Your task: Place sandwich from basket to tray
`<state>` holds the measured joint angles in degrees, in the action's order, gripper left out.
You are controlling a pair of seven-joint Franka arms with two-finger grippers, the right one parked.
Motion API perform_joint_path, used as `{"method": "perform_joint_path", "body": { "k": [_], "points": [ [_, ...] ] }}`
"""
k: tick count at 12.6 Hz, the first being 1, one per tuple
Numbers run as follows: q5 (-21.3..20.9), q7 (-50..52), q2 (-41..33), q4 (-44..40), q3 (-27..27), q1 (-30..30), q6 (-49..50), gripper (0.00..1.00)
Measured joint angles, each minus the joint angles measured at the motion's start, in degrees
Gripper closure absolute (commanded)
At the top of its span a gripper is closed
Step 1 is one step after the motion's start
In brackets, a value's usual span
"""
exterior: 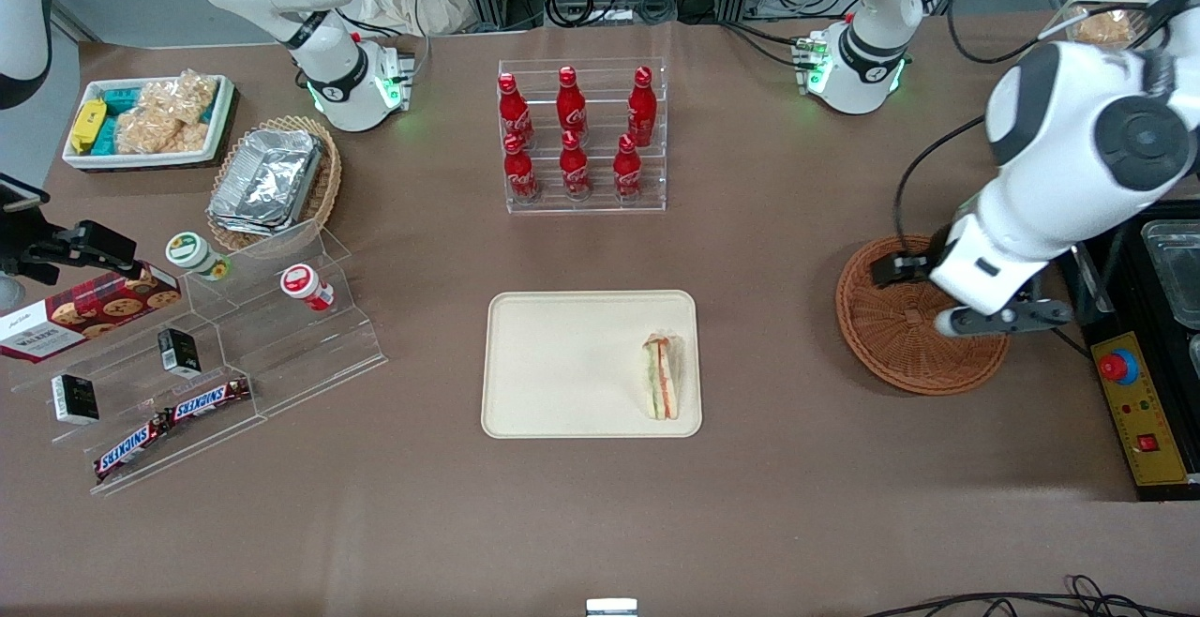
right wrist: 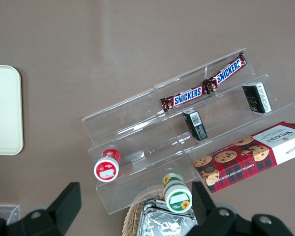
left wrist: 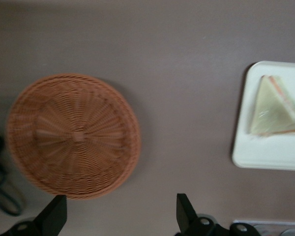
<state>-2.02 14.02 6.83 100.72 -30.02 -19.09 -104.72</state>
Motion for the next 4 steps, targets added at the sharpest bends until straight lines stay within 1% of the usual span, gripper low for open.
{"method": "perform_joint_path", "body": {
  "k": [1,4],
  "points": [
    [0.0,-2.6,-0.6,-0.1,0.1,-1.4,1.0,0.00],
    [0.0,-5.0,-0.6,-2.6,0.5,-3.3,3.6,0.00]
  ]
}}
